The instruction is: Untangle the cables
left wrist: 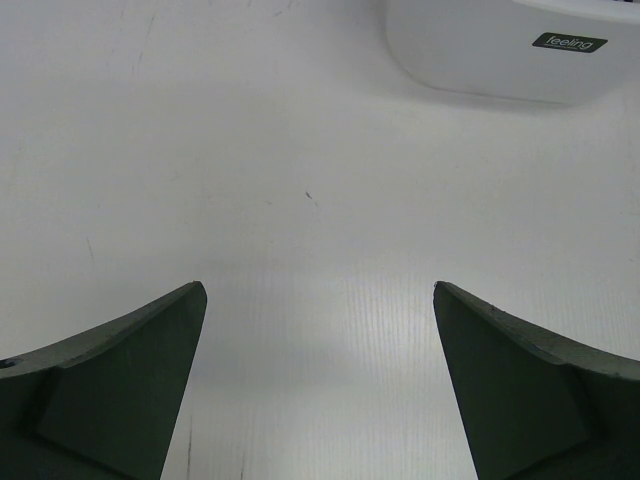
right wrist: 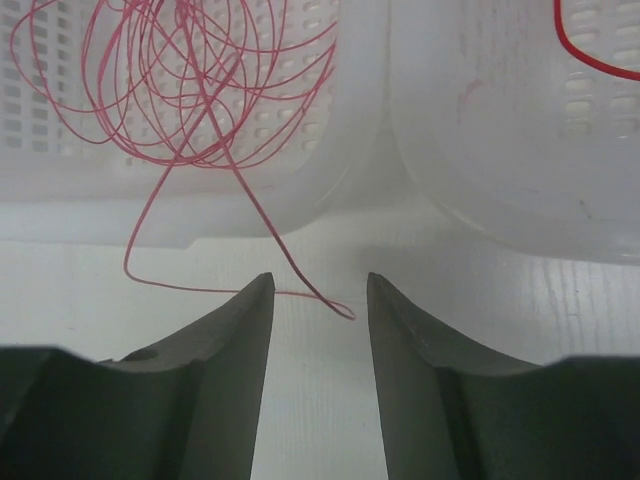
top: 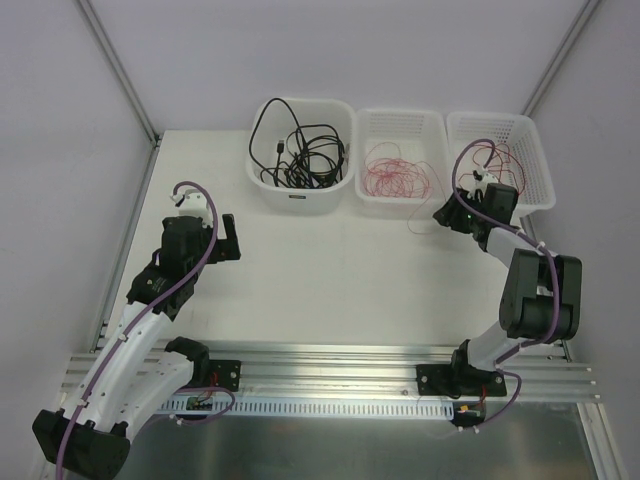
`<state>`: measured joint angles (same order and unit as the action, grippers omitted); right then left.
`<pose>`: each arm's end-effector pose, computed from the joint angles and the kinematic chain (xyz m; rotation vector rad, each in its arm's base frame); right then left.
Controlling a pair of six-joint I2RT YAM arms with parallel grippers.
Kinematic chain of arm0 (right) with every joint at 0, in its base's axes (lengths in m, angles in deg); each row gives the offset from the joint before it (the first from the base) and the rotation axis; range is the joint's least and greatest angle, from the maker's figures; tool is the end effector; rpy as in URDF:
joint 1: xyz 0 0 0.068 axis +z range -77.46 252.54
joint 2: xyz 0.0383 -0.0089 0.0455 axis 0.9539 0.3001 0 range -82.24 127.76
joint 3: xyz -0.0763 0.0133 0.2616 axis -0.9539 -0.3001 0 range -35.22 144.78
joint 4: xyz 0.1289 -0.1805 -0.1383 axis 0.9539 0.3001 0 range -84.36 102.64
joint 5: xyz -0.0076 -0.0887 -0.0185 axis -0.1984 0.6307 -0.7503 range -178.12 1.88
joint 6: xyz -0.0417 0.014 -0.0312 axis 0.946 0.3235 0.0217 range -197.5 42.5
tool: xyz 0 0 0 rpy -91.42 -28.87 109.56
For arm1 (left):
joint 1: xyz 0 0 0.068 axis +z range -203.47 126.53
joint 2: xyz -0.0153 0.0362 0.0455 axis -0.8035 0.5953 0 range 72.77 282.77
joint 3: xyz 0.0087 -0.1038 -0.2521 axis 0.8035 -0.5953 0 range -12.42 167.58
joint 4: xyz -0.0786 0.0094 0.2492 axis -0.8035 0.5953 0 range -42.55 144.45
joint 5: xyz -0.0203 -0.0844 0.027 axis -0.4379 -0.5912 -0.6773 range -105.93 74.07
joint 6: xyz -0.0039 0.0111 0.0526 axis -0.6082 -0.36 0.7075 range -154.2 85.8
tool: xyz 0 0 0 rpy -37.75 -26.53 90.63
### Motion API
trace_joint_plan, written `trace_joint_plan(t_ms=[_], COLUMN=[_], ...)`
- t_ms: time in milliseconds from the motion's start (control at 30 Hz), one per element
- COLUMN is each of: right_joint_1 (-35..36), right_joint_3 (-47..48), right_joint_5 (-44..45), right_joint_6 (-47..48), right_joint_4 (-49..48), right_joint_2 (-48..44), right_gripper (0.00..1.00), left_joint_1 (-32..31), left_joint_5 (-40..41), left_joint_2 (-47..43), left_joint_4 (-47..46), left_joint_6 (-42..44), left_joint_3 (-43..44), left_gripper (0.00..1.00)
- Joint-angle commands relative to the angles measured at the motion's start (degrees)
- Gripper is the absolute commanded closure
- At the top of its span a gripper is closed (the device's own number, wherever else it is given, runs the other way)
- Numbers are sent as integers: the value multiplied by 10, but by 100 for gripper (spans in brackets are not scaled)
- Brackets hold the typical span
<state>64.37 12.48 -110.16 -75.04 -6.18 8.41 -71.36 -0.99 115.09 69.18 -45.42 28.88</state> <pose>0.3333 -0.0343 0.1992 -0.1244 2.0801 0.2935 0.1654 -0.0439 0.3050 -0.0562 1.9539 -0.0783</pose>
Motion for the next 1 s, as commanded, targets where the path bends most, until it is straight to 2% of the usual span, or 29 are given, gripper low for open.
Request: trace_joint_plan(t_ms=[0,33,200,233,367,500,600,833,967], right_joint_1=[-4,-4,-3,-3,11,48,66,95,112], right_joint_3=[29,27,21,20,33,108,176,364,417], right_joint_5=[-48,-49,-60,-63,-67,-60,-56,-34,18], right_joint_6=[16,19,30,32,56,76,73,61,61], right_joint_4=[-34,-34,-30,-21,47,150,212,203,160], right_joint_2=[2,2,-10,-13,-56,-111,-109,-18,86], right_gripper=[55,63,87,98,99,99,99,99,99], left_joint_1=[7,7,7,7,7,8,8,7,7], left_joint_5=[-9,-10,-8,-8,-9,-10,-11,-6,-5], left_joint_2=[2,2,3,2,1,1,0,-5,-5], left_joint_4=[-15,-16,-15,-15,-16,-15,-15,-15,-15], left_joint_6=[-1,-2,-1,-2,-2,-2,-2,-2,-2], left_joint_3=[-1,-1,-2,-2,-1,-2,-2,-3,-3], left_gripper=[1,1,1,1,1,1,1,1,1])
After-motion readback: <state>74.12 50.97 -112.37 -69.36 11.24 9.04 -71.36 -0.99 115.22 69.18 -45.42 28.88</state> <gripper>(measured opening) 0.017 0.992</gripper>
